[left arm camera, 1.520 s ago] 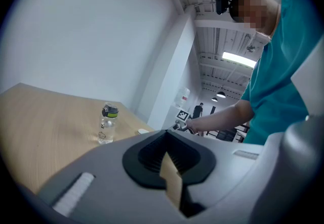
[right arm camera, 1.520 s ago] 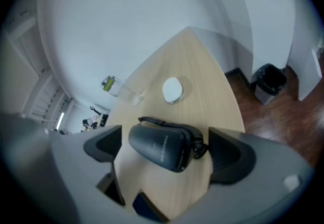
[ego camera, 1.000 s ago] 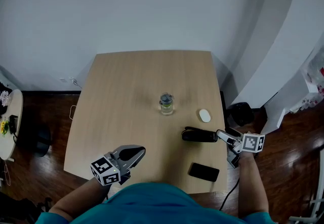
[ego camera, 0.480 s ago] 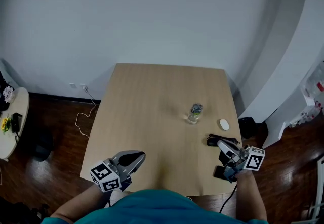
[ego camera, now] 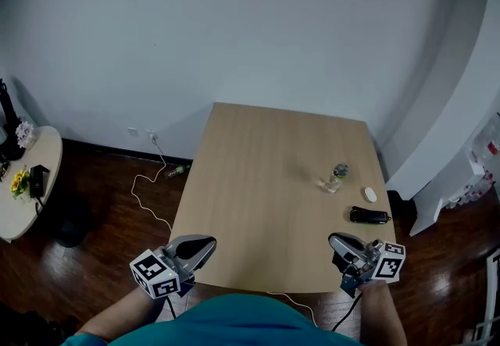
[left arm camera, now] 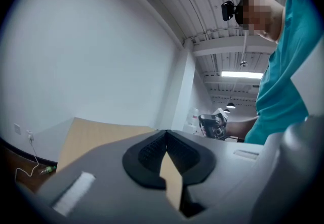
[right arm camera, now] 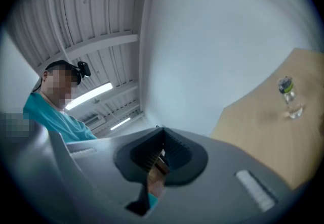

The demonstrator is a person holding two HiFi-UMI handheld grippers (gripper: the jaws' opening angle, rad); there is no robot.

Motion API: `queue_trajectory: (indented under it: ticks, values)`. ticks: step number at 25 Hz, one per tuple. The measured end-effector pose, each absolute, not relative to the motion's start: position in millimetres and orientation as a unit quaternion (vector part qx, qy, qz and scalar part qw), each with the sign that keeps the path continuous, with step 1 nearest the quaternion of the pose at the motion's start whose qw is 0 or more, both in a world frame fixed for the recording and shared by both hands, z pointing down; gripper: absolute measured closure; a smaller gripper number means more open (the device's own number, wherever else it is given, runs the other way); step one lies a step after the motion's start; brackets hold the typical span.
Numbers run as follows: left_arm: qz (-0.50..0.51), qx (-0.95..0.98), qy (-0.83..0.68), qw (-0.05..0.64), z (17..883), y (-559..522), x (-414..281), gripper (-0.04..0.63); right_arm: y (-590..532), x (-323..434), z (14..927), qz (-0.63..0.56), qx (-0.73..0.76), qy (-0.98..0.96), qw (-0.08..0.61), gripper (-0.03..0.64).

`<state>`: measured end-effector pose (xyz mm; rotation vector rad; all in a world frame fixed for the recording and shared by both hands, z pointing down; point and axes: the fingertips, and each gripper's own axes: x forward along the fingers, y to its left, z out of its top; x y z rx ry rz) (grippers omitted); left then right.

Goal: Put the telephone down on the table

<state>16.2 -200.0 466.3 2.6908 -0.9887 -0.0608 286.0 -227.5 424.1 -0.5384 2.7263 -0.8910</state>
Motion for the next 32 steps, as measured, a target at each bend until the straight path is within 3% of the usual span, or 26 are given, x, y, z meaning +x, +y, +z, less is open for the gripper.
queue_trajectory:
  ticks: [7,15,24,32]
  values:
    - [-0.022,0.917,-0.380,0.120,455,-173,11,0.591,-204,269,445,-0.287,-0.165,0.941,0.069,0.617]
    - [-0.015,0.901,-0.418,0.117,445,-140,-15,0.591,-187,228,453,-0.186,-0.178,0.966,0.003,0.617]
    - [-0.031,0.888,-0.448,0.102,443,-111,-132,0.591,-170,114,453,-0.017,-0.230,0.971,-0.061,0.615]
    - [0.009,0.912,-0.405,0.071,453,-69,-280,0.591,-134,-37,436,-0.039,-0.274,0.960,-0.027,0.617]
